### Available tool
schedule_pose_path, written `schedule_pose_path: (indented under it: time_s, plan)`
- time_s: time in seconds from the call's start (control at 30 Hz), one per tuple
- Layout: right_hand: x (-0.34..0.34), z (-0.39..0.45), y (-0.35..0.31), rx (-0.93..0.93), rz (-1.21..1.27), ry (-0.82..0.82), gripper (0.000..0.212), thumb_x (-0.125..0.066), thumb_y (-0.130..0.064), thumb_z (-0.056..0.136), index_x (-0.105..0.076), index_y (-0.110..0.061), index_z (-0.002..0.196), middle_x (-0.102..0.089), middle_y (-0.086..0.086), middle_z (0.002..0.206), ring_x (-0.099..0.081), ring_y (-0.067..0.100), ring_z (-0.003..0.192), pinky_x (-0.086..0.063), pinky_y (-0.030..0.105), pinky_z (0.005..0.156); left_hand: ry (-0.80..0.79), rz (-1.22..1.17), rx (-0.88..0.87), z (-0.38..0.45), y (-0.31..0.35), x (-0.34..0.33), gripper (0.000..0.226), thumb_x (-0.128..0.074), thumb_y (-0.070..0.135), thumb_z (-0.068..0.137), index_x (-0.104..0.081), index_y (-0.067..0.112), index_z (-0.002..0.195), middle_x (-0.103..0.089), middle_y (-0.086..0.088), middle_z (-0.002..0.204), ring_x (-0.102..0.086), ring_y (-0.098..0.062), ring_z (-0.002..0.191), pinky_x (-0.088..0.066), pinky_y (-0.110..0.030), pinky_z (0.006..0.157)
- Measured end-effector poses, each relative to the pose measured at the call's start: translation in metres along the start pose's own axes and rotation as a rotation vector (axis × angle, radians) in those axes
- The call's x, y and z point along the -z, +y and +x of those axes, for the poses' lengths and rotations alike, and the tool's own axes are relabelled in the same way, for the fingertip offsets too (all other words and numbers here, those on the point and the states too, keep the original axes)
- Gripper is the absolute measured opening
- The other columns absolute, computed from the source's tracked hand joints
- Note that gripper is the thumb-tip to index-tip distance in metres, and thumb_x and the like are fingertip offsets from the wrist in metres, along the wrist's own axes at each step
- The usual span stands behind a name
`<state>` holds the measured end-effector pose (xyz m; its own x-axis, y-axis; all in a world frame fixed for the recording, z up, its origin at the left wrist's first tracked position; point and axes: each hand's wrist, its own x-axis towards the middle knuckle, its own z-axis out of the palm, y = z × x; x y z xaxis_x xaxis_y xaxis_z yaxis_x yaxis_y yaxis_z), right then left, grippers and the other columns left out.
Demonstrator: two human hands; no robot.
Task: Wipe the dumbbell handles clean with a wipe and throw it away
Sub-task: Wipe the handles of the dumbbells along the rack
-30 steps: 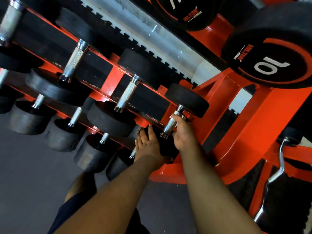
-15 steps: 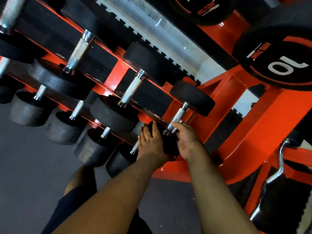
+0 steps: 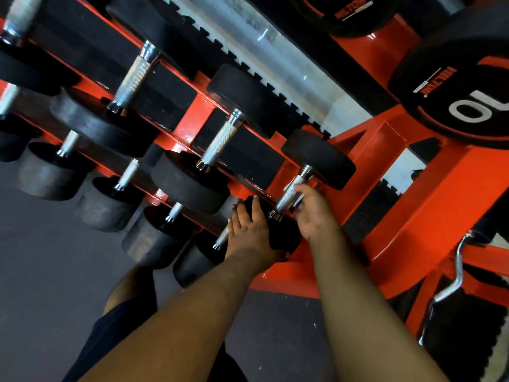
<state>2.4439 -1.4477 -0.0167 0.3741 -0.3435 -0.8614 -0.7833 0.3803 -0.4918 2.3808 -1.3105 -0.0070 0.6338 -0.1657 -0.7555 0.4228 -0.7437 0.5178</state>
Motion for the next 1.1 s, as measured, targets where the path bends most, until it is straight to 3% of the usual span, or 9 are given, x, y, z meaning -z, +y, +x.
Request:
schedule_pose_path:
  time_s: [0.07, 0.2, 0.37, 0.57, 0.7, 0.77, 0.87, 1.0, 1.1]
  plan:
    - [-0.004, 0.015, -0.015, 0.069, 0.121, 0.006, 0.012, -0.054, -0.016, 0.097, -0.064, -0.01, 0.099, -0.067, 0.003, 0.084, -0.064, 0.016, 0.082, -0.05, 0.026, 0.07, 0.004, 0.007, -0.006, 0.001, -0.001, 0.0, 0.148, -0.092, 0.052, 0.062, 0.015, 0.021, 0.16, 0.015, -0.019, 0.166, 0.013, -0.033, 0.156, 0.002, -0.047, 0.127]
    - [0.002, 0.016, 0.014, 0.01, 0.028, -0.115, 0.014, -0.058, -0.024, 0.096, -0.069, -0.017, 0.089, -0.068, 0.001, 0.083, -0.063, 0.016, 0.084, -0.05, 0.031, 0.082, 0.006, 0.002, -0.011, 0.0, -0.001, -0.001, 0.148, -0.091, 0.053, 0.062, 0.015, 0.022, 0.16, 0.015, -0.019, 0.166, 0.013, -0.033, 0.156, 0.001, -0.048, 0.127]
    - [-0.003, 0.026, -0.013, 0.109, 0.069, -0.097, 0.021, -0.057, -0.029, 0.098, -0.062, -0.015, 0.082, -0.061, 0.003, 0.078, -0.061, 0.015, 0.075, -0.049, 0.029, 0.071, 0.006, 0.001, -0.02, 0.002, -0.005, -0.003, 0.147, -0.092, 0.052, 0.062, 0.015, 0.025, 0.16, 0.016, -0.017, 0.167, 0.014, -0.031, 0.156, 0.0, -0.048, 0.127]
    - [0.012, 0.005, 0.037, -0.05, -0.312, -0.068, 0.043, -0.079, -0.034, 0.085, -0.065, -0.01, 0.118, -0.075, 0.016, 0.105, -0.075, 0.032, 0.09, -0.062, 0.044, 0.071, 0.001, -0.008, -0.016, 0.001, -0.002, -0.002, 0.148, -0.091, 0.055, 0.061, 0.015, 0.024, 0.159, 0.014, -0.018, 0.167, 0.014, -0.03, 0.156, 0.001, -0.049, 0.127]
    - [0.016, 0.023, 0.019, 0.07, -0.072, -0.02, 0.039, -0.07, -0.03, 0.094, -0.063, -0.009, 0.126, -0.071, 0.017, 0.117, -0.071, 0.029, 0.102, -0.059, 0.037, 0.077, -0.006, -0.01, -0.024, 0.001, -0.003, -0.001, 0.148, -0.09, 0.055, 0.062, 0.017, 0.022, 0.159, 0.016, -0.019, 0.166, 0.017, -0.031, 0.155, 0.003, -0.049, 0.127]
    - [0.02, 0.022, 0.022, 0.087, -0.168, -0.004, 0.041, -0.072, -0.037, 0.09, -0.065, -0.014, 0.123, -0.072, 0.015, 0.116, -0.07, 0.03, 0.106, -0.059, 0.042, 0.085, -0.012, -0.012, -0.029, 0.0, -0.003, 0.0, 0.147, -0.09, 0.054, 0.063, 0.017, 0.021, 0.159, 0.017, -0.019, 0.166, 0.018, -0.031, 0.155, 0.003, -0.049, 0.127]
    - [0.025, 0.001, 0.048, 0.057, -0.411, -0.044, 0.026, -0.066, -0.023, 0.096, -0.067, -0.008, 0.116, -0.075, 0.014, 0.107, -0.072, 0.026, 0.092, -0.06, 0.036, 0.077, -0.02, -0.032, -0.028, -0.001, -0.001, 0.002, 0.145, -0.089, 0.05, 0.066, 0.018, 0.02, 0.16, 0.017, -0.02, 0.166, 0.019, -0.031, 0.155, 0.003, -0.05, 0.127]
    - [0.03, -0.014, 0.042, 0.289, -0.608, 0.069, 0.015, -0.057, -0.004, 0.093, -0.072, -0.003, 0.097, -0.074, 0.005, 0.085, -0.067, 0.022, 0.081, -0.052, 0.029, 0.07, 0.01, -0.046, -0.036, -0.002, -0.004, -0.001, 0.15, -0.09, 0.051, 0.064, 0.023, 0.021, 0.158, 0.014, -0.021, 0.166, 0.017, -0.034, 0.155, 0.004, -0.051, 0.126]
    - [0.025, -0.031, 0.013, 0.765, -1.042, 0.186, 0.024, -0.059, -0.008, 0.093, -0.074, -0.011, 0.111, -0.076, 0.006, 0.107, -0.068, 0.021, 0.095, -0.048, 0.027, 0.077, 0.036, -0.068, -0.059, -0.001, -0.006, -0.004, 0.152, -0.09, 0.052, 0.064, 0.025, 0.018, 0.157, 0.011, -0.021, 0.167, 0.017, -0.031, 0.155, 0.005, -0.05, 0.126]
